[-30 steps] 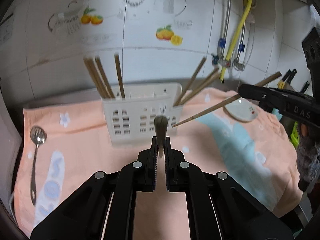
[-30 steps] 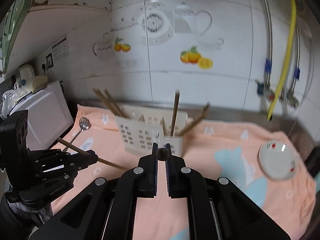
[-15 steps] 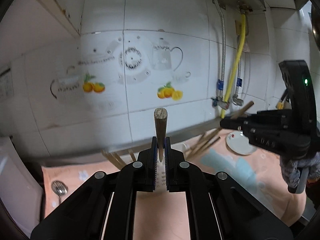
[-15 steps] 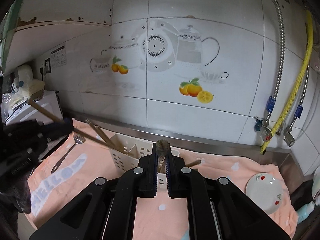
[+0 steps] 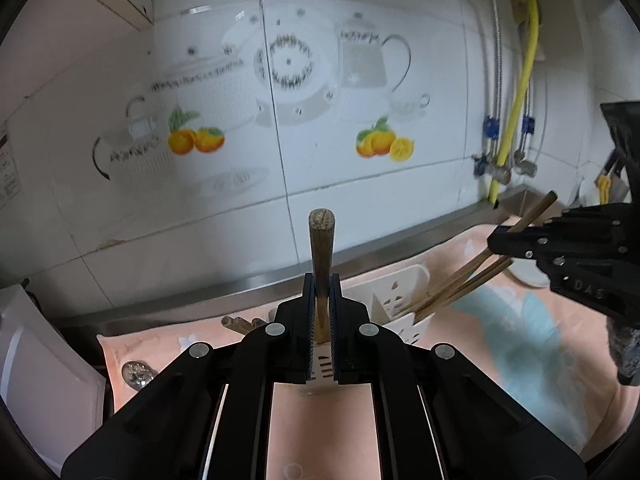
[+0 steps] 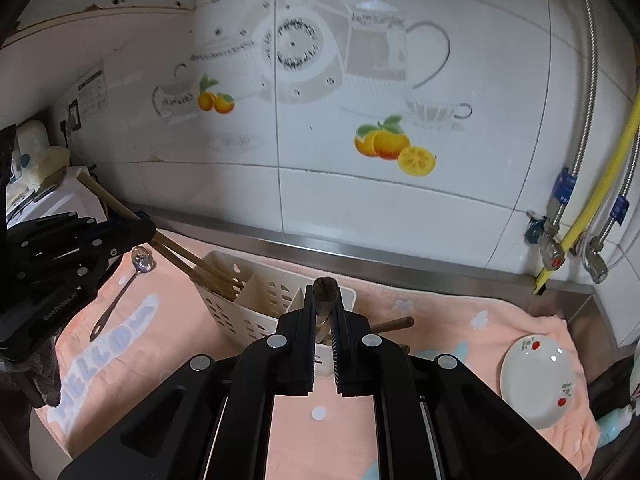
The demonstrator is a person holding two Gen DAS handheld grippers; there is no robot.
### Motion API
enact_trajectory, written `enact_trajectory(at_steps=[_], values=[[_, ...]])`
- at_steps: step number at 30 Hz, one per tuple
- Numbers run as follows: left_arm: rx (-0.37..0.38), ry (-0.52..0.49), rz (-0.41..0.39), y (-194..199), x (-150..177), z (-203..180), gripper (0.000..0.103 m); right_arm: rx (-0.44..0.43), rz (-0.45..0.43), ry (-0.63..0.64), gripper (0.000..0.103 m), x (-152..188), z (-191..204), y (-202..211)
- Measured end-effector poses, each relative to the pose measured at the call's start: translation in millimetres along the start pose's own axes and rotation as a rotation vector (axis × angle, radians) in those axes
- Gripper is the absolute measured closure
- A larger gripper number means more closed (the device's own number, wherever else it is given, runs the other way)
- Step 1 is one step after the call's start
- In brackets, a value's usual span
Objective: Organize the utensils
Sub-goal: 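Open the left gripper while the right gripper opens, dropping chopsticks into the holder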
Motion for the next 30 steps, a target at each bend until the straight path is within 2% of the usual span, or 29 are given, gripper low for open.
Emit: enact_trajectory(at_steps=[6,19,21,25,26,28,29,30], values=[[0.023,0.043,0.021,-13,7,7,0.097,0.0,0.004,-0.008,0.096,-8,-2,-7],[0.029,0.052,0.009,-13,11,8,0.097,0.003,-0.003,0.006,0.095,-13,0,-8],[0.031,0.051,0.006,-12,11,8,0.096,0.003,-0.007,0.003,0.092,-13,-1,-7],[0.032,0.051,-0.011,-5,10,6,0.096,0.011,-0.02,-0.002,0.076,-12,-3,-1],[0.031,0.052,-0.015,-3,10,6,0.094,0.011,-0.026,-0.005,0.068,-11,-4,1],[0.029,0.051,-0.032,3,11,3,0.08,0.015,-0.044,-0.009,0.057,-10,-5,8],[0.021,0.048,-0.043,8,11,3,0.064,0.019,-0.051,-0.008,0.052,-9,-6,11],[0.014,0.044,-0.052,11,12,2,0.057,0.024,-0.06,-0.007,0.05,-8,-7,14]])
Point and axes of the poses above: each gripper's, at about its wrist camera, not at the fingertips, and y roughly against the way its jaws point, z to its left, x to its underside, the point moved 6 cm from there along -y, roughly the way its jaws point, and after that the axes turned 15 degrees about x, right-handed, at the moved point
